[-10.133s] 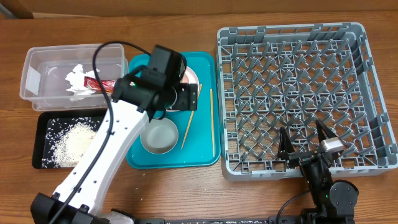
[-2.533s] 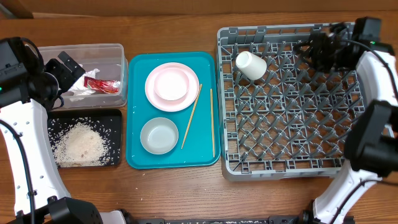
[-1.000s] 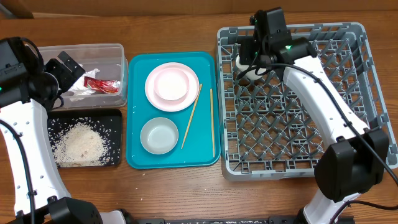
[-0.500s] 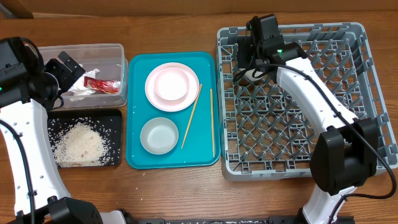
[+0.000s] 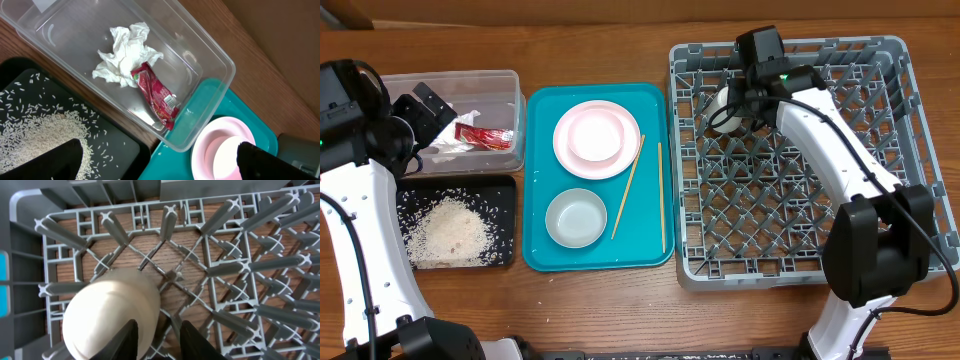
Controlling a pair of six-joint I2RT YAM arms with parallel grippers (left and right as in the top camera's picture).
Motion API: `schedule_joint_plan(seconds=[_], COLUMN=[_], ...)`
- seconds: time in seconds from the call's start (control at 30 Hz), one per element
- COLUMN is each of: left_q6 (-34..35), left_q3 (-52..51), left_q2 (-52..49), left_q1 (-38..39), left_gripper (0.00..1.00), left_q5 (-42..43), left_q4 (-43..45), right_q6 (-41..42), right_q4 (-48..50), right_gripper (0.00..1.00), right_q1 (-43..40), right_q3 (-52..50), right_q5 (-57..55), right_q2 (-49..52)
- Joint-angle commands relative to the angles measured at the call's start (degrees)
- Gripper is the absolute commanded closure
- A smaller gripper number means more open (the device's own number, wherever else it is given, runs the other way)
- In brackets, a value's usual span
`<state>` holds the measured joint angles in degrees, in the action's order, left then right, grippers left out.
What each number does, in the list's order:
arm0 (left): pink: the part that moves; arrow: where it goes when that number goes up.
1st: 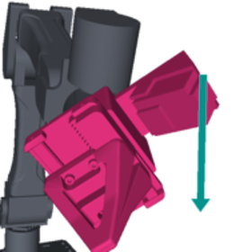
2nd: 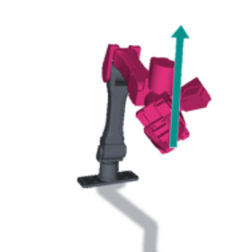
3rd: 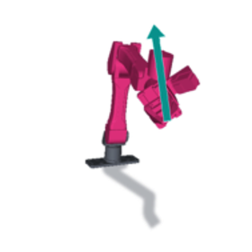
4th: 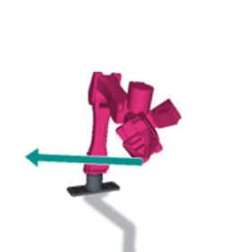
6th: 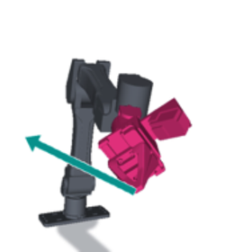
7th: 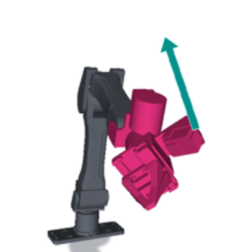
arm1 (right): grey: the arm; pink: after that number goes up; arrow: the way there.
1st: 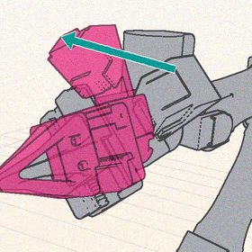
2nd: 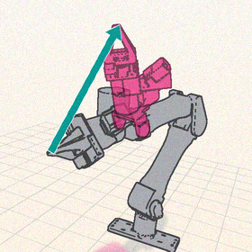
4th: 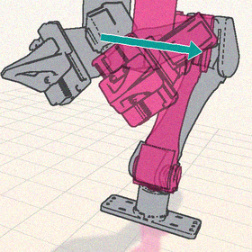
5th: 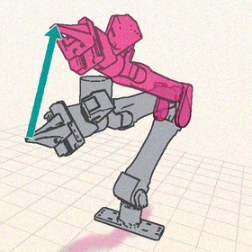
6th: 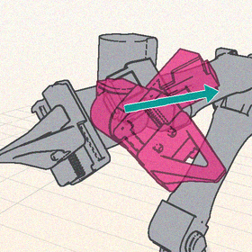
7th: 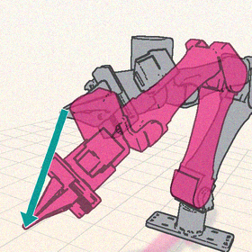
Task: Sort waste into correct bins and load items into the dishwasher
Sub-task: 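Release the cup and move the right gripper back toward the teal tray, then lower the right gripper to the light-blue bowl rim and grasp it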
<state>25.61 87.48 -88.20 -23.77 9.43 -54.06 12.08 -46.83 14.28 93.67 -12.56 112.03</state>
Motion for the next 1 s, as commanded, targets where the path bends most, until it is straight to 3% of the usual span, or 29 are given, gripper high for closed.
schedule_joint_plan(seconds=[0.0,0.23,0.33,0.57,0.97], left_q6=[0.79,0.79,0.79,0.79,0.79], left_q3=[1.51,1.51,1.51,1.51,1.51], left_q2=[-0.2,-0.2,-0.2,-0.2,-0.2], left_q1=[-0.2,-0.2,-0.2,-0.22,-0.2], left_gripper=[0.0,0.0,0.0,0.0,0.0], left_q5=[0.5,0.48,0.48,0.48,0.48], left_q4=[0.09,0.09,0.11,0.11,0.09], right_q6=[-3.41,-3.39,-3.37,-3.43,-3.41], right_q4=[-2.01,-2.16,-3.37,-7.13,-2.82], right_gripper=[0.7,0.66,0.66,0.66,0.62], right_q1=[0.96,5.16,8.44,20.44,40.37], right_q3=[5.6,7.72,7.54,7.23,1.05], right_q5=[3.89,30.25,35.26,34.91,24.33], right_q2=[-6.27,-12.37,-11.96,-9.2,-4.26])
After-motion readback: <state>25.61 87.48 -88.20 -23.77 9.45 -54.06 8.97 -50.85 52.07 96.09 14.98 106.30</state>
